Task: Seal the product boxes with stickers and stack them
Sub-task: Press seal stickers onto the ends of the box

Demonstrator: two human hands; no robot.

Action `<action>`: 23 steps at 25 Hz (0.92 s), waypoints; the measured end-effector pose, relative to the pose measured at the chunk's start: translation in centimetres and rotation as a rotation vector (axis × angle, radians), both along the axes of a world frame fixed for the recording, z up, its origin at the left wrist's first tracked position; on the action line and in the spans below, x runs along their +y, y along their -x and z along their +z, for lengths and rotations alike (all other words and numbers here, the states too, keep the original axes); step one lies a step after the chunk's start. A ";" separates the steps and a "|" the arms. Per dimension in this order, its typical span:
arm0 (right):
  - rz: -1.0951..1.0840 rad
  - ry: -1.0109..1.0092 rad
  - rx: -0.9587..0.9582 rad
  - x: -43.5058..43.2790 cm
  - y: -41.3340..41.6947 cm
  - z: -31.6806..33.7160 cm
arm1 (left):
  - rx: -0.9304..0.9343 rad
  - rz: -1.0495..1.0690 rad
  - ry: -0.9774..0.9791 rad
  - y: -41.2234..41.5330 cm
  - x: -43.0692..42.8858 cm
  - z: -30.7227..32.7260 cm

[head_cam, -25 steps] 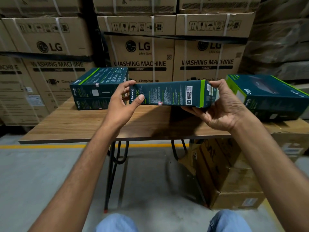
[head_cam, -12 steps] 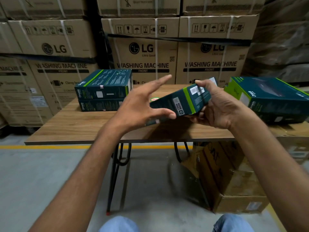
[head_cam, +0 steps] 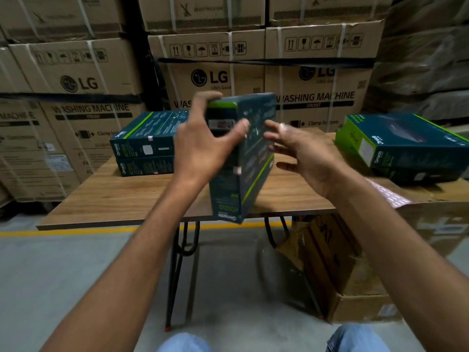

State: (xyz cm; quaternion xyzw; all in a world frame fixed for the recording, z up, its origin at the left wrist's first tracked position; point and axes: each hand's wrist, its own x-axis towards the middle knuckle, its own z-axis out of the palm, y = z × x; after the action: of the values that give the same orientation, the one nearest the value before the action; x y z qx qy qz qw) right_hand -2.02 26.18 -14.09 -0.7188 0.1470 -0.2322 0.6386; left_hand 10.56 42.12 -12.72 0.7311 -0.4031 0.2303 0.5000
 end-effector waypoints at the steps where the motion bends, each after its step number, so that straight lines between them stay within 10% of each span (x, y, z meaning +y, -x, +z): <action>1: 0.049 0.051 0.031 0.6 0.0 -0.6 | 0.103 0.006 0.108 -0.8 0.0 0.4; 11: -0.088 0.406 0.105 4.2 0.3 -3.0 | 0.852 -0.052 0.829 -4.0 1.8 1.1; 15: -0.005 0.065 -0.135 5.4 -1.2 1.7 | 0.947 -0.118 0.820 -6.6 4.4 3.8; 23: 0.141 0.162 -0.246 5.4 -11.8 5.0 | 0.829 -0.098 0.616 -13.9 9.9 4.4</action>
State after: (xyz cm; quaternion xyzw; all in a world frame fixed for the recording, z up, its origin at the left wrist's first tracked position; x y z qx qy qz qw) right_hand 9.80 31.54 -9.06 -0.7426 -0.0023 -0.2841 0.6065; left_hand 24.50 51.98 -8.31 0.5601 -0.1185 0.0056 0.8199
